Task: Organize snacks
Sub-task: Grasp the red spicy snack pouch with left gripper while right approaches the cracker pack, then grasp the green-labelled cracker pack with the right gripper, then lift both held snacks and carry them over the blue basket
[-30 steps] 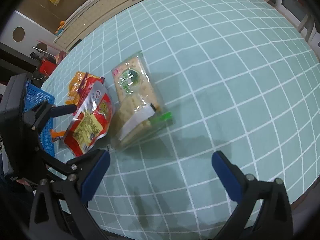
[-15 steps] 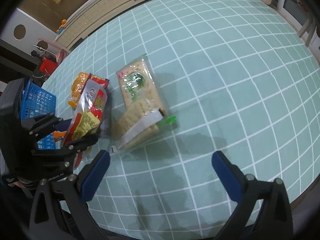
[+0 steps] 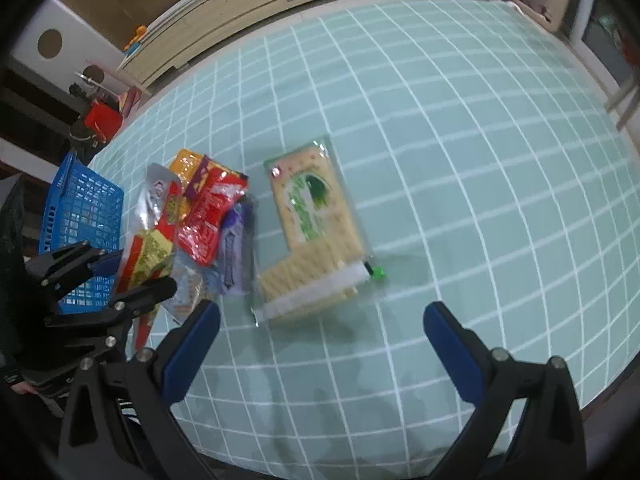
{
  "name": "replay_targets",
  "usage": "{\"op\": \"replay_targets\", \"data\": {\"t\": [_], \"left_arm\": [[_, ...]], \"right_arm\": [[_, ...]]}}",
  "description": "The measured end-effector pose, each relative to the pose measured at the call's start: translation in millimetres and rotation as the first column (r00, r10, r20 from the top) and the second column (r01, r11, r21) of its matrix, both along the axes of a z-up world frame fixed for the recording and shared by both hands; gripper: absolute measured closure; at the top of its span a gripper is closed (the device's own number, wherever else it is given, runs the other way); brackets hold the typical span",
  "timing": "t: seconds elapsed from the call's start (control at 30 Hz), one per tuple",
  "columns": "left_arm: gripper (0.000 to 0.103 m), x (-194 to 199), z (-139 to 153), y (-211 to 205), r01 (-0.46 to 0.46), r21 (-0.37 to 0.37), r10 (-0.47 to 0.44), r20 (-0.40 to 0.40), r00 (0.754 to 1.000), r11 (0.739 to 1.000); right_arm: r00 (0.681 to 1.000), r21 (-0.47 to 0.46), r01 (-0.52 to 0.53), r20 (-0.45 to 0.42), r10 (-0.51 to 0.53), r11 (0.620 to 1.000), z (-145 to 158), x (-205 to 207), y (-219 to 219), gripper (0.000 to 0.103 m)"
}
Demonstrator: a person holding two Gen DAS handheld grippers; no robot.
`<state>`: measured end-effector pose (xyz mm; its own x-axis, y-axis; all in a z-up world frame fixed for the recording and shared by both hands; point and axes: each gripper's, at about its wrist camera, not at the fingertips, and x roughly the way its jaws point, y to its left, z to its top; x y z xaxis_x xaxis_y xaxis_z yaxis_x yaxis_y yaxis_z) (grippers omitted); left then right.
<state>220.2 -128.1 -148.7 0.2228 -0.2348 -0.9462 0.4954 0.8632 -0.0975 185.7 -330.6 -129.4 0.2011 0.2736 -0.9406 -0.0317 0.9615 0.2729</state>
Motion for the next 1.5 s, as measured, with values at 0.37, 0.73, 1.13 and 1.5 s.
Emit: {"op": "replay_targets", "data": {"t": [0.37,0.73,1.13,1.5], "left_arm": [[0.066,19,2,5,-0.102,0.004,0.102,-0.007,0.995,0.995],[0.066,32,-18,5,-0.141,0.017,0.142,-0.047,0.989,0.990],[0.066,29,-24,4,-0.140,0.020,0.141,-0.058,0.988,0.990],[0.066,3,9,17,-0.159,-0.020,0.158,-0.019,0.987,0.987]], "right_arm": [[0.992,-0.062,-0.124,-0.026,0.123,0.990,-23,47,32,0.000],[0.985,-0.082,-0.166,-0.071,0.160,0.983,-61,70,43,0.015],[0.975,-0.137,-0.222,-0.050,0.217,0.965,-65,69,61,0.045],[0.977,-0.118,-0.207,0.032,0.212,0.971,-10,38,65,0.045]]}}
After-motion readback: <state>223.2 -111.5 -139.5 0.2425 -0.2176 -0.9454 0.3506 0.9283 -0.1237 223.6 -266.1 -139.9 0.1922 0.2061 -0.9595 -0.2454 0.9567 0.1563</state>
